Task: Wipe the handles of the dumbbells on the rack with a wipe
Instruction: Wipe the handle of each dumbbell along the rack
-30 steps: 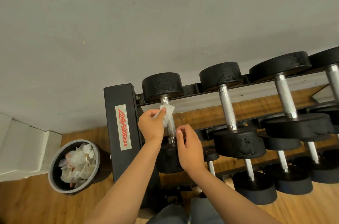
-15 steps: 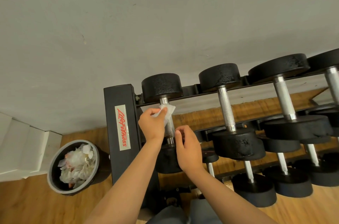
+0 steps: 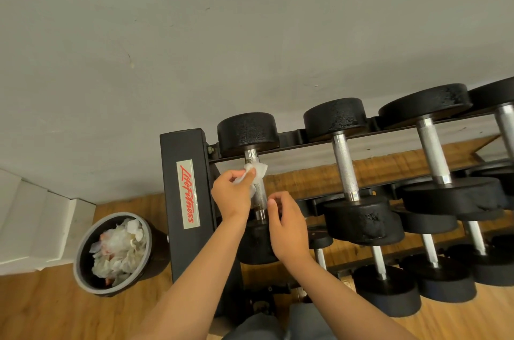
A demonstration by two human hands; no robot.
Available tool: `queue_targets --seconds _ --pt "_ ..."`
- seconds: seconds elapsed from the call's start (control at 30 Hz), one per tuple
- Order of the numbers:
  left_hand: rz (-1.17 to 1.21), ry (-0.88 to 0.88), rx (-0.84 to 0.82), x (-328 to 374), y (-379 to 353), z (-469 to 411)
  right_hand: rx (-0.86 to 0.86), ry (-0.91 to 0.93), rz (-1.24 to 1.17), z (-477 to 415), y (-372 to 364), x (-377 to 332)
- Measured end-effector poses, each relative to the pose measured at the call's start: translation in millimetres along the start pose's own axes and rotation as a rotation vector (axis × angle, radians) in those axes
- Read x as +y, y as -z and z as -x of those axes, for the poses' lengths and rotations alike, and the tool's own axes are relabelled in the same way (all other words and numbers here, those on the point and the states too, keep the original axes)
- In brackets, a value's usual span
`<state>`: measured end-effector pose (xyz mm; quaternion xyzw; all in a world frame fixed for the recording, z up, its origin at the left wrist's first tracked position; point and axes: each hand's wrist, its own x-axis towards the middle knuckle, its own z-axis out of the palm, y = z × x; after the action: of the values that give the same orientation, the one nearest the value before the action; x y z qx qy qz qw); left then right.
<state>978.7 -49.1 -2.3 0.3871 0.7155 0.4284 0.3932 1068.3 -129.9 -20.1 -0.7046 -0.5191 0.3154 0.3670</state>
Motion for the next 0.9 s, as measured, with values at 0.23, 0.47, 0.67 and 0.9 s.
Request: queue_targets --seconds 0.23,0.47,0.67,0.9 --pt "-0.020 0.024 -0.015 21.0 -0.3 -19.2 0.012 0.001 0.000 -0.1 -0.4 0.4" --pt "-0.131 -0.002 -0.148 -9.2 18.8 6.7 0.004 -0.004 -0.018 -0.2 -0.6 0.5" --pt "-0.215 0.013 -0.260 -12.3 27.5 -1.5 0.002 -0.010 -0.020 0.5 -0.4 0.4" --pt "-0.320 -0.001 -0.382 -19.2 36.0 9.5 -0.002 -0.015 -0.018 0.6 0.2 -1.2"
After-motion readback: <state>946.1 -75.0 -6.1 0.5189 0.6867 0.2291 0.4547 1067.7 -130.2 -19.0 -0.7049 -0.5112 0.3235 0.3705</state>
